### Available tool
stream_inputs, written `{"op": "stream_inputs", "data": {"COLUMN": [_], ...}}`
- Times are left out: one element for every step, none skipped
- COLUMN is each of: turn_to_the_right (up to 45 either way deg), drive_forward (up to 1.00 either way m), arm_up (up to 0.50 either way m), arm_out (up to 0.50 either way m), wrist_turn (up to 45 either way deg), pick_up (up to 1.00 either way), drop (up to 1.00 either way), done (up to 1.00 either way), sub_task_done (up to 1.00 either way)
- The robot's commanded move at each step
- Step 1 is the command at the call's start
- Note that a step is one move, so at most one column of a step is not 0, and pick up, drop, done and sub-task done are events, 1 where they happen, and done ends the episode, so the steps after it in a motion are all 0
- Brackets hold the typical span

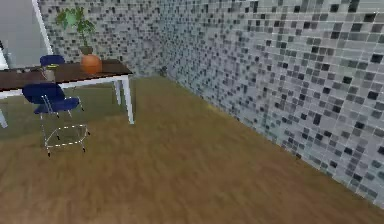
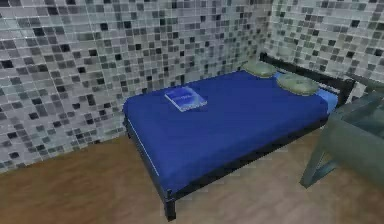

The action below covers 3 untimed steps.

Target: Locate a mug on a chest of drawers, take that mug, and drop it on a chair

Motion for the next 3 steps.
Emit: {"op": "stream_inputs", "data": {"turn_to_the_right": [0.0, 0.0, 0.0], "drive_forward": [1.00, 1.00, 0.75], "arm_up": [0.00, 0.00, 0.00], "arm_out": [0.00, 0.00, 0.00], "wrist_turn": [0.0, 0.0, 0.0], "pick_up": [0.00, 0.00, 0.00], "drop": [0.00, 0.00, 0.00], "done": [0.00, 0.00, 0.00], "sub_task_done": [0.00, 0.00, 0.00]}}
